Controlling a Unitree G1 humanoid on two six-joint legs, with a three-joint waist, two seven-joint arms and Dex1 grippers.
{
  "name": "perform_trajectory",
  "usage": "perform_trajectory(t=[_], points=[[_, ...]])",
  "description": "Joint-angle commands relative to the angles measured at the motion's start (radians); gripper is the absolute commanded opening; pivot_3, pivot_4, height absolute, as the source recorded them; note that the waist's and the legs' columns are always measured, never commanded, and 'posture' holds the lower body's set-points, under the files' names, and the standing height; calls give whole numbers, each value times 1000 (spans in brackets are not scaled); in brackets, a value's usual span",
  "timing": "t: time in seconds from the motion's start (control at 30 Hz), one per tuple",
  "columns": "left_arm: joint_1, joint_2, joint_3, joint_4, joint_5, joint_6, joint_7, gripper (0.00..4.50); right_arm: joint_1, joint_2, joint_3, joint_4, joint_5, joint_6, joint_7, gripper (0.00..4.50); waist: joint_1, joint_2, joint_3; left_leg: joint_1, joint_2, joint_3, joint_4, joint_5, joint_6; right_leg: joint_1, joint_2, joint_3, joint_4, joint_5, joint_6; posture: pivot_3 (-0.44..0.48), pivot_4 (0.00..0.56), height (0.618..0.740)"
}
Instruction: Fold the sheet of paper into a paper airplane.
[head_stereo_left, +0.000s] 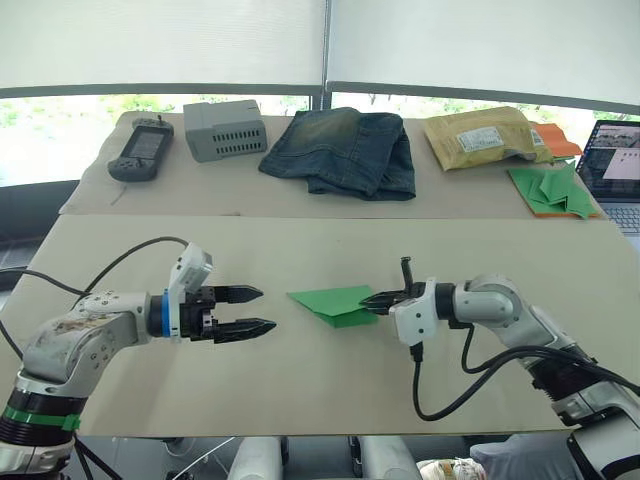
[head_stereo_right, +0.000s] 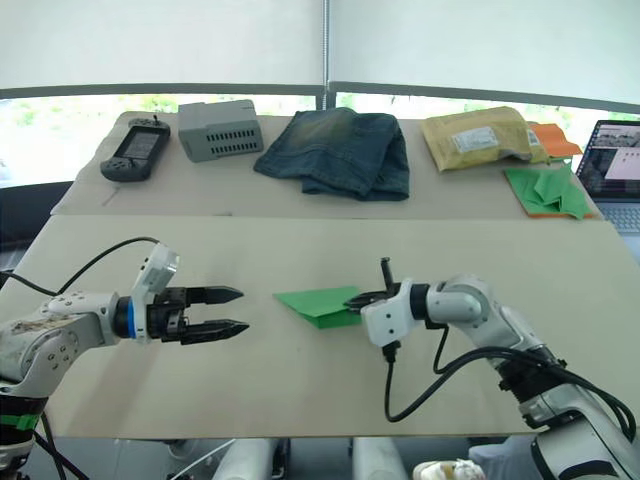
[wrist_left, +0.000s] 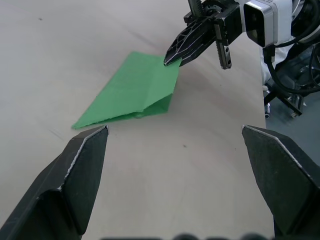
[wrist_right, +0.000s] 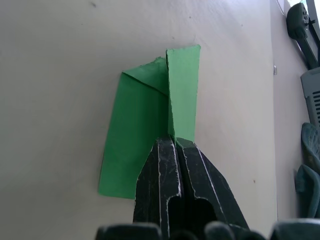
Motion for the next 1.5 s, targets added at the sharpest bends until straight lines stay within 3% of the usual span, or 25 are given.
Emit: perform_trajectory(t=[0.03,0.3,0.53,0.63,0.9,1.1,1.5], points=[[-20,-8,-1,-7,7,-7,-14,4500,18,3,-60,-69,41,50,-5,901,1,0,0,0,0,0,0,0,0,0,0,0,0,0,0,0,150,728],[-84,-44,-34,41,67,-48,-27,4500,72,-34,-157,-334,179,323,69,3636,9,0,0,0,0,0,1,0,0,0,0,0,1,0,0,0,150,728],[-194,-147,-78,125,143,-99,16,4500,61,-33,-284,-492,407,658,93,3636,13,0,0,-1,-1,0,2,0,0,0,0,0,1,0,0,0,150,728],[-257,-212,-134,181,207,-130,39,4500,42,-47,-291,-497,388,694,91,2795,13,0,0,-1,-3,-1,2,0,0,1,0,0,1,0,0,0,150,728],[-354,-315,-228,333,338,-206,46,2039,30,-48,-315,-505,351,744,48,83,9,0,0,-1,-4,0,2,0,1,0,0,0,1,1,0,0,150,728],[-348,-354,-342,394,457,-278,17,26,54,-34,-323,-529,353,810,9,0,11,0,0,-1,-5,0,2,0,1,0,0,1,1,1,0,0,150,728],[-323,-389,-407,456,590,-381,21,26,81,93,-213,-548,324,961,-57,0,12,0,0,-1,-5,0,3,0,1,0,-1,1,2,1,1,0,150,728]])
